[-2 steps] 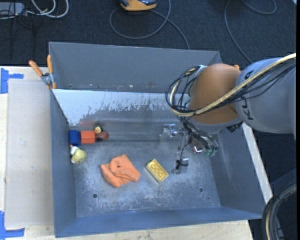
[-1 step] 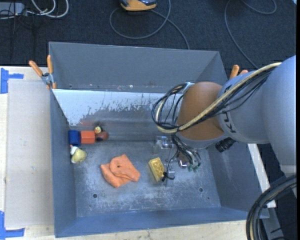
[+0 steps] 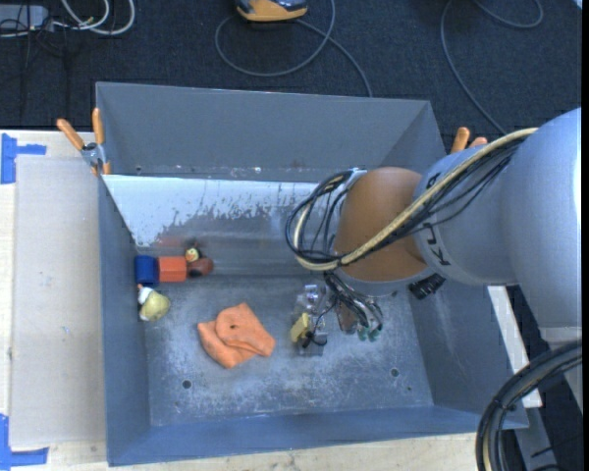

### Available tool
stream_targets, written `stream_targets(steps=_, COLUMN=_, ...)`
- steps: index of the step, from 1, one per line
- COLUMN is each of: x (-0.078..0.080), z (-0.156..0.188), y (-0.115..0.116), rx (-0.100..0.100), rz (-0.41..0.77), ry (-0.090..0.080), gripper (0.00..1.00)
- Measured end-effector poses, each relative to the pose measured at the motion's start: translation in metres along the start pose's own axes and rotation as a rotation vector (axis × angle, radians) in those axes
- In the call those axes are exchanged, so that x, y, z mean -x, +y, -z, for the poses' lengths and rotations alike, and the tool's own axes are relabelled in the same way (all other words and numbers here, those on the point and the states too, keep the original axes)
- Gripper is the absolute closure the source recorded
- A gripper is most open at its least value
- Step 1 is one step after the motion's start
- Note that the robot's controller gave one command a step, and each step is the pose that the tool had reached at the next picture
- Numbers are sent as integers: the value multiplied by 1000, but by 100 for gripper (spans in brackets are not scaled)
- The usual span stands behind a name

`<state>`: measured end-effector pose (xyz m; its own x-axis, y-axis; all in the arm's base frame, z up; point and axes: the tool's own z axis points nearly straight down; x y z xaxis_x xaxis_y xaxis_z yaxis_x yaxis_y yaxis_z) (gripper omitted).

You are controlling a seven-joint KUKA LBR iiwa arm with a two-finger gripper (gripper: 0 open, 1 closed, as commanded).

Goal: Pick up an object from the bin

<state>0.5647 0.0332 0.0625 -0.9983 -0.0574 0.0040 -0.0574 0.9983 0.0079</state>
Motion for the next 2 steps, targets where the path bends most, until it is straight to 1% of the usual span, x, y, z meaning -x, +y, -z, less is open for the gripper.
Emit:
stream_targets(steps=1, x=0, z=0, y=-1, rx=0, rz=8, ry=-3, gripper=100)
stream_targets(steps=2, x=-1, z=3, y=0, rx=1, rz=10, ry=-2, gripper=100)
